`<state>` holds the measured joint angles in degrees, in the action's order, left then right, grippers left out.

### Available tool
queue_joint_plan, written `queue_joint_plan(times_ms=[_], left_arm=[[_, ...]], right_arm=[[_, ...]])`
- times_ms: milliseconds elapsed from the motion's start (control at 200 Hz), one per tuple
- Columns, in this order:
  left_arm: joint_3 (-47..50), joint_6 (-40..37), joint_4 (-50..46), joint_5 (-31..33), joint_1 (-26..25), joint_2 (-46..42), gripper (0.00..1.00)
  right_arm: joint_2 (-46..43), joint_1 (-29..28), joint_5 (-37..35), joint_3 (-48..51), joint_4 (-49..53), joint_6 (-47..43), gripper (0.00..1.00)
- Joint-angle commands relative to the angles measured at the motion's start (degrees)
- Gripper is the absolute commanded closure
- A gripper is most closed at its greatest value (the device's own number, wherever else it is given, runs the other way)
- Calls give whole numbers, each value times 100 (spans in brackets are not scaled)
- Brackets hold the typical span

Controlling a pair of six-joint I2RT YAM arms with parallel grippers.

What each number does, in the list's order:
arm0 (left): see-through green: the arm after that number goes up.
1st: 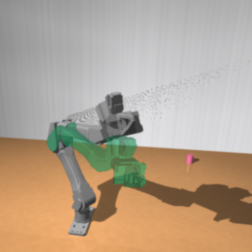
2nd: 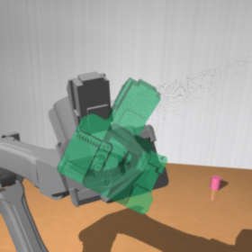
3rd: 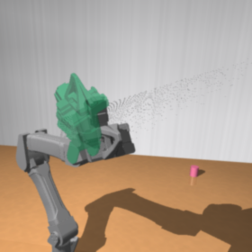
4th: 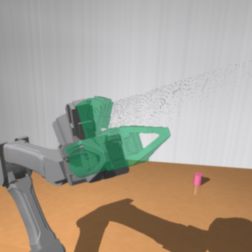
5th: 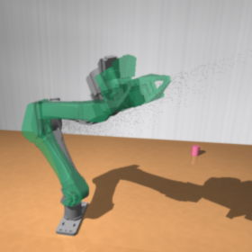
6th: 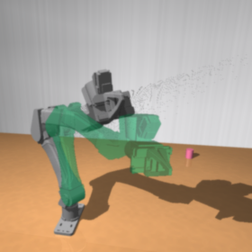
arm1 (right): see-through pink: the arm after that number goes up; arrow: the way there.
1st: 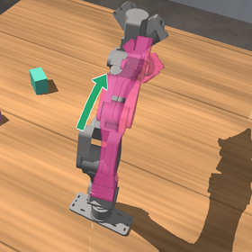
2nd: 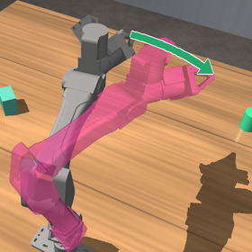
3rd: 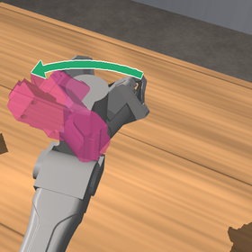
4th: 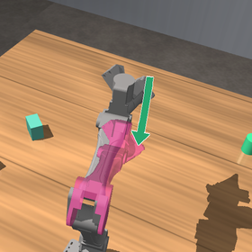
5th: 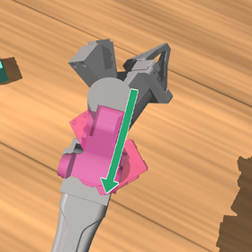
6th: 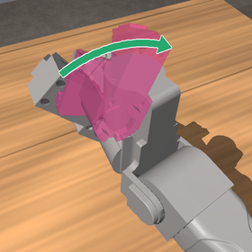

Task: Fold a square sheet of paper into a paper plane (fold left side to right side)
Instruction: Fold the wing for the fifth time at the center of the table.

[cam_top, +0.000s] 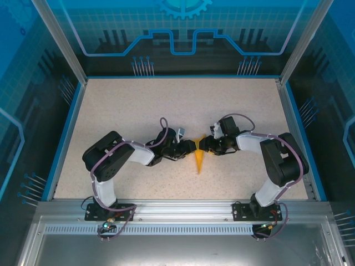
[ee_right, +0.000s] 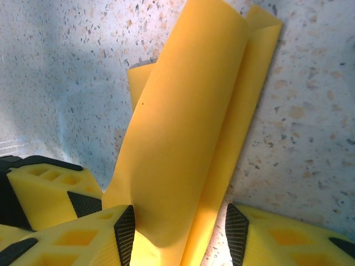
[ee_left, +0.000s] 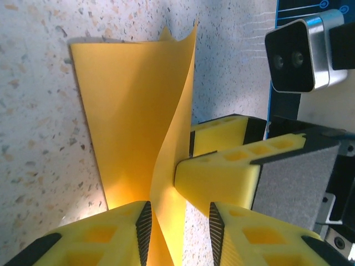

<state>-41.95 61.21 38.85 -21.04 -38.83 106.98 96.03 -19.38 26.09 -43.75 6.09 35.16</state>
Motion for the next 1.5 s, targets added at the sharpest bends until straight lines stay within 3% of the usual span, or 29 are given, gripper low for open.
queue_joint_plan(times_ms=[0,315,550,975,1496], left_arm=[[-229,-56,-71,-152,50,199,66],[-351,-100,-289,-133,51,341,79],[-387,-306,-652,26,43,300,100],[-557,-644,-798,10,60,407,100],[-691,-719,-932,-50,60,634,100]], right_arm=[[230,-100,-341,32,380,-141,49],[239,-110,-317,27,358,-132,49],[56,-103,-274,45,270,-149,48],[-619,109,231,81,60,-254,43],[-449,72,343,-386,-20,-244,50]])
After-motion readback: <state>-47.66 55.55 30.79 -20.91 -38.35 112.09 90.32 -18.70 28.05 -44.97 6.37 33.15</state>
